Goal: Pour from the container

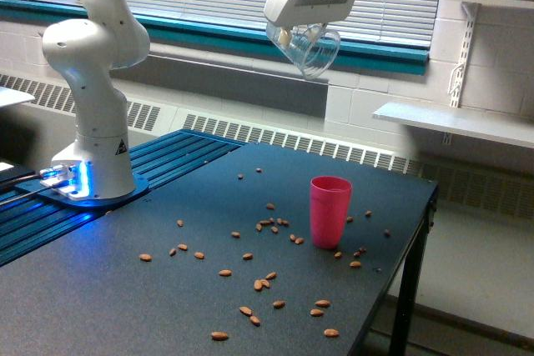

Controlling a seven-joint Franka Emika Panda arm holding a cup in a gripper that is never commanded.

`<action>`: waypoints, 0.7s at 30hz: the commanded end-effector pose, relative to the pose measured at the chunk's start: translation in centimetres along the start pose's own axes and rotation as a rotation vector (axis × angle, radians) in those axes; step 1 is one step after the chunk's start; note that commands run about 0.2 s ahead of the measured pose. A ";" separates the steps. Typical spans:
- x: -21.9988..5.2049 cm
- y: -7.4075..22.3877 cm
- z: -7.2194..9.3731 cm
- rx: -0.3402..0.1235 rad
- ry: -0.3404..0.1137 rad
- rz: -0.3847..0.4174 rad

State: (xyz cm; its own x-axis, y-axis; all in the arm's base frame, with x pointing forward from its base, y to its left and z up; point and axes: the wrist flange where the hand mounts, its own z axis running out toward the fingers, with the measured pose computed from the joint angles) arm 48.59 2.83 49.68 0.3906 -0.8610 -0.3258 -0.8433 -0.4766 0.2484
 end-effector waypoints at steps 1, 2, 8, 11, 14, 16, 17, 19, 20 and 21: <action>-0.8 -0.6 0.3 -0.019 -0.025 0.004; -0.7 -0.6 0.5 -0.019 -0.026 0.003; -0.7 -0.5 -0.1 -0.021 0.010 0.003; -1.4 -0.3 -1.4 -0.029 0.038 0.008; -2.2 -1.0 -0.8 -0.012 0.082 0.018; -2.8 -1.1 -0.5 -0.005 0.108 0.024; -3.2 -1.4 0.3 0.005 0.120 0.028; -4.9 -0.9 0.5 0.001 0.121 0.040; -5.4 -1.3 1.6 0.010 0.121 0.039; -6.0 -1.7 2.6 0.029 0.127 0.035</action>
State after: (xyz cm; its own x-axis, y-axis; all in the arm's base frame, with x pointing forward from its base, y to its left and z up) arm 48.36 4.80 50.15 0.4034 -0.8843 -0.2353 -0.8562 -0.4554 0.2438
